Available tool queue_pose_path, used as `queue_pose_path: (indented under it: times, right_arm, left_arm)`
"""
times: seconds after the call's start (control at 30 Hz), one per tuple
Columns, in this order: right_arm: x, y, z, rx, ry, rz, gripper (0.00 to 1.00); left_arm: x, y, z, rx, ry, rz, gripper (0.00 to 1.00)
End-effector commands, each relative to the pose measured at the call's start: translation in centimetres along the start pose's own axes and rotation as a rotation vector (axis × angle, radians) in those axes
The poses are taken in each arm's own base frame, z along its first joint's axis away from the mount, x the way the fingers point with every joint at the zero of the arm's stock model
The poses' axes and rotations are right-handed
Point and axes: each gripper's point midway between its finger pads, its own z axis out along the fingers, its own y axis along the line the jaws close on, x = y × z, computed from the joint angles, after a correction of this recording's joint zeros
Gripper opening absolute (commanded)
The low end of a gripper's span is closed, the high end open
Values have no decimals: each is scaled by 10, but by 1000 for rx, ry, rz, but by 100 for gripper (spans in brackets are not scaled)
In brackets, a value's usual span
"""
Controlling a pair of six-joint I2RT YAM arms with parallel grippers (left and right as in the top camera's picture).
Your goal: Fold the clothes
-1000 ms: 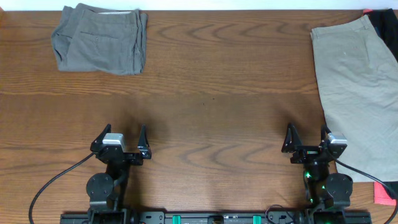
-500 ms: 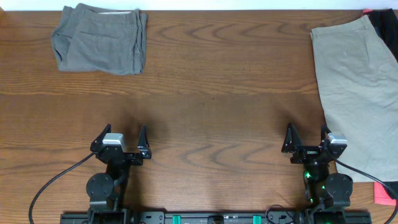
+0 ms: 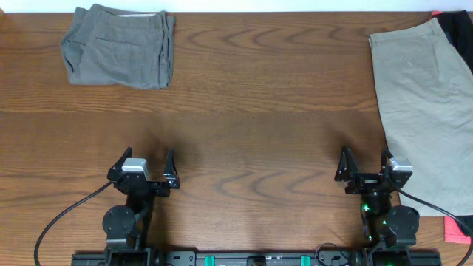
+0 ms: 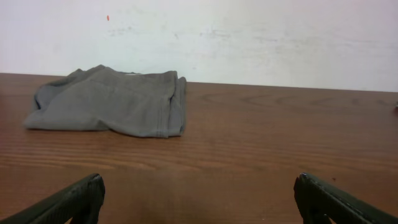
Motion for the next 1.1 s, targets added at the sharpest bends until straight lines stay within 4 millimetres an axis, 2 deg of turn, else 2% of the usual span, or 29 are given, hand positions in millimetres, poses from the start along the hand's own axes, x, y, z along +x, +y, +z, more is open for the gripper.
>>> queue_pose_path:
  times: [0.0,1.07]
  right_arm:
    - [1,1,0,-3,2,-13,99]
    - [0,2,0,-10,-3,0,99]
  left_arm:
    - [15,-1,1,9,46,6,98]
    - [15,-1,1,9,46,6,98]
